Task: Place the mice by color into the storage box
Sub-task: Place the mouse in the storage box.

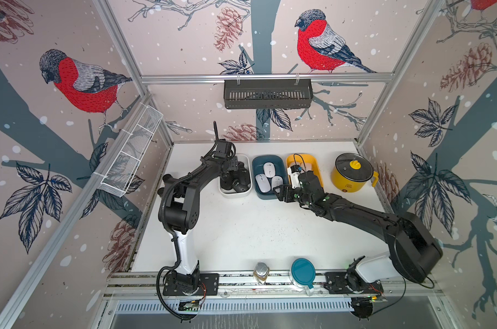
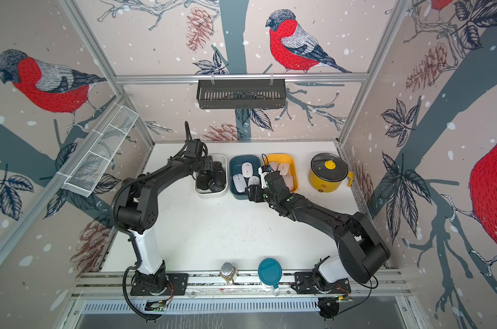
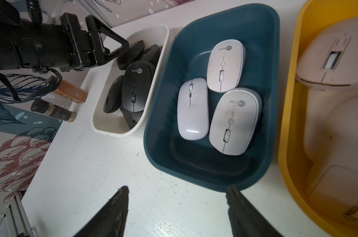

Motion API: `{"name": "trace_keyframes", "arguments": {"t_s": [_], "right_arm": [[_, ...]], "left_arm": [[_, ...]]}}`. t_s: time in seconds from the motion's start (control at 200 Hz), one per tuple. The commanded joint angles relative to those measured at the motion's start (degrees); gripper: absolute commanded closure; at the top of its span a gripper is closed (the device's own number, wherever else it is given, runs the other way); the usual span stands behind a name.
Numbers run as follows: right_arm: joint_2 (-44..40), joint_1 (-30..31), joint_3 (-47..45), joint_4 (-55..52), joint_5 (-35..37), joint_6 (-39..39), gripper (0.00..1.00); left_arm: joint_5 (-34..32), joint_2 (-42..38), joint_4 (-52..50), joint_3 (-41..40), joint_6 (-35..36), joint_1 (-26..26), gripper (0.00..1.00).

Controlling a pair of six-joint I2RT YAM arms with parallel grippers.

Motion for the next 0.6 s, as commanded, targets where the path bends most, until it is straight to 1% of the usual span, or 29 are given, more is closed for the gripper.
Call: {"name": "trace_keyframes", "arguments": {"t_s": [0.0, 0.05, 0.13, 0.225, 0.265, 0.335, 0.415, 0.485, 0.535, 0.595], "right_arm": [[-2.58, -0.22, -0.29, 0.34, 2.61, -1.37, 0.24], [-4.18, -0.69, -0.57, 0.15, 3.63, -2.11, 0.24], [-6.91, -2.11, -1.13, -0.40, 4.88, -4.29, 0.24], [-10.13, -5.01, -2.40, -1.35, 9.16, -6.09, 0.23], [-13.31, -6.60, -3.59, -1.04, 10.64, -6.36, 0.22], [-16.81, -10.83, -6.40, 0.72, 11.63, -6.50, 0.21], [-20.25, -16.05, -9.72, 3.25, 10.61, -6.22, 0.19], [-22.43, -20.82, -12.21, 5.35, 11.33, -6.16, 0.17], [-23.22, -23.83, -14.24, 7.72, 10.96, -6.00, 0.13], [-23.11, -28.19, -16.23, 10.45, 9.20, -5.15, 0.06]], "left_arm": [[-0.81, -4.33, 1.12, -1.07, -1.21, -0.26, 0.24], [-1.65, -6.79, 1.31, -2.07, -1.27, -0.53, 0.24], [-4.74, -11.74, 1.87, -4.93, -1.42, -1.59, 0.24], [-10.75, -18.57, 3.92, -10.67, -1.45, -3.59, 0.23], [-13.74, -21.72, 4.95, -13.58, -1.66, -4.45, 0.22], [-19.23, -27.77, 6.89, -19.72, -3.26, -5.31, 0.20], [-21.25, -35.81, 11.36, -28.60, -3.66, -5.32, 0.18], [-21.93, -42.25, 15.27, -35.91, -2.53, -5.33, 0.13], [-22.83, -45.90, 19.14, -41.00, -0.56, -5.24, 0.09], [-24.03, -49.23, 22.71, -45.89, -0.47, -5.15, 0.06]]}}
